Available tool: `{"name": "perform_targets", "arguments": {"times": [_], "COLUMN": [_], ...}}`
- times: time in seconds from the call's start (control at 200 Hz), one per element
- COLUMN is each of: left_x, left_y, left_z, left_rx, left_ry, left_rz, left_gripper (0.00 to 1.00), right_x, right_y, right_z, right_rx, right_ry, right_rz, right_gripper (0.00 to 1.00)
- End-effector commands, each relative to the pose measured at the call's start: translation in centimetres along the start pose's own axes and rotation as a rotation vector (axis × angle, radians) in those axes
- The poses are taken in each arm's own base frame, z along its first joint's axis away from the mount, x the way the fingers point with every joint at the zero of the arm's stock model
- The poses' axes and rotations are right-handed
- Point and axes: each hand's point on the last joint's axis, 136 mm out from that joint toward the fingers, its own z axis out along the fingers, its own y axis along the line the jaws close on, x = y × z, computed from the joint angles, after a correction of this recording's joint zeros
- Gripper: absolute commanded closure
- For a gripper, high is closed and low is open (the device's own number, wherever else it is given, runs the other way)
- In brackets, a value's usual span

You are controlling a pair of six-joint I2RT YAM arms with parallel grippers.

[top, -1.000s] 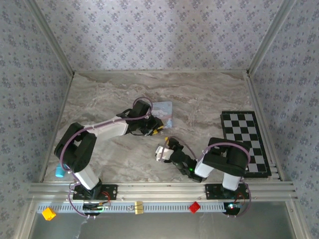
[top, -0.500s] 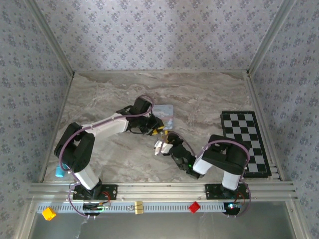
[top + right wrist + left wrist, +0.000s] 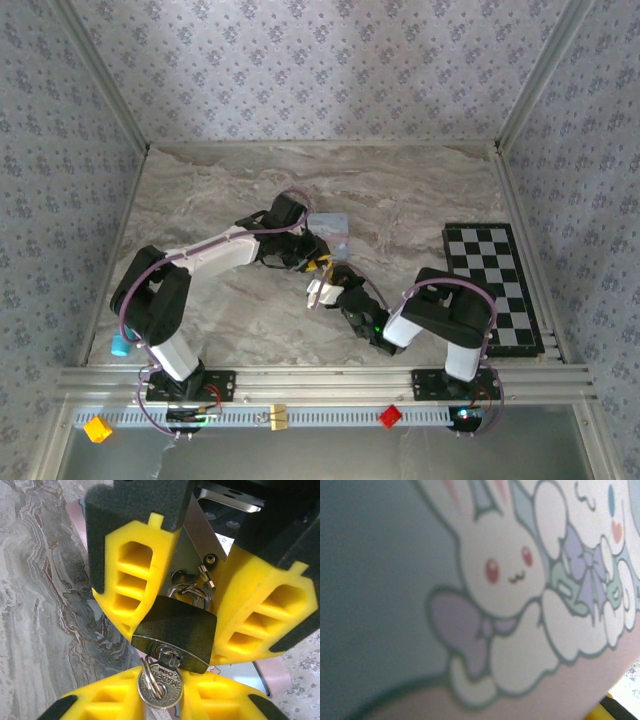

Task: Unlock a padlock with a key

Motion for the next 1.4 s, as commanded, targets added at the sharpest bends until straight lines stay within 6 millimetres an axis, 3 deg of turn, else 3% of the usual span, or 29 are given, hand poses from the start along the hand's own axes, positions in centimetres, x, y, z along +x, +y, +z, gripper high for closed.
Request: {"name": "perform_targets", "arguments": {"times": [0.0, 0.135, 0.305, 0.495, 1.019, 1.179, 1.394], "left_x": [0.2, 0.1, 0.4, 0.8, 1.0, 0.7, 0.3], "left_y": [-1.6, -1.5, -1.9, -2.4, -2.3, -2.4, -2.3], "left_z": [-0.3, -0.1, 0.0, 0.4, 0.4, 0.4, 0.0], "left_rx": [0.026, 0.02, 0.031, 0.047, 0.046, 0.043, 0.029], "left_ry": [0.005, -0.001, -0.004, 0.001, -0.01, -0.017, -0.029], "left_rz": [0.04, 0.041, 0.041, 0.042, 0.034, 0.033, 0.032], "left_gripper": [0.73, 0.73, 0.74, 0.74, 0.74, 0.74, 0.74], "right_x": [0.0, -0.1, 0.4, -0.1, 0.3, 0.3, 0.2], "right_y": [-0.6, -0.6, -0.8, -0.2, 0.0, -0.2, -0.5], "right_z": [0.5, 0.4, -0.6, -1.1, -1.1, -1.6, -2.1], "right_rx": [0.037, 0.03, -0.036, -0.128, -0.102, -0.052, -0.029], "right_ry": [0.013, 0.013, 0.004, -0.01, 0.001, -0.008, -0.044], "right_rz": [0.016, 0.065, 0.284, 0.432, 0.451, 0.374, 0.344], "right_gripper": [0.83, 0.92, 1.0, 1.0, 1.0, 0.81, 0.75]}}
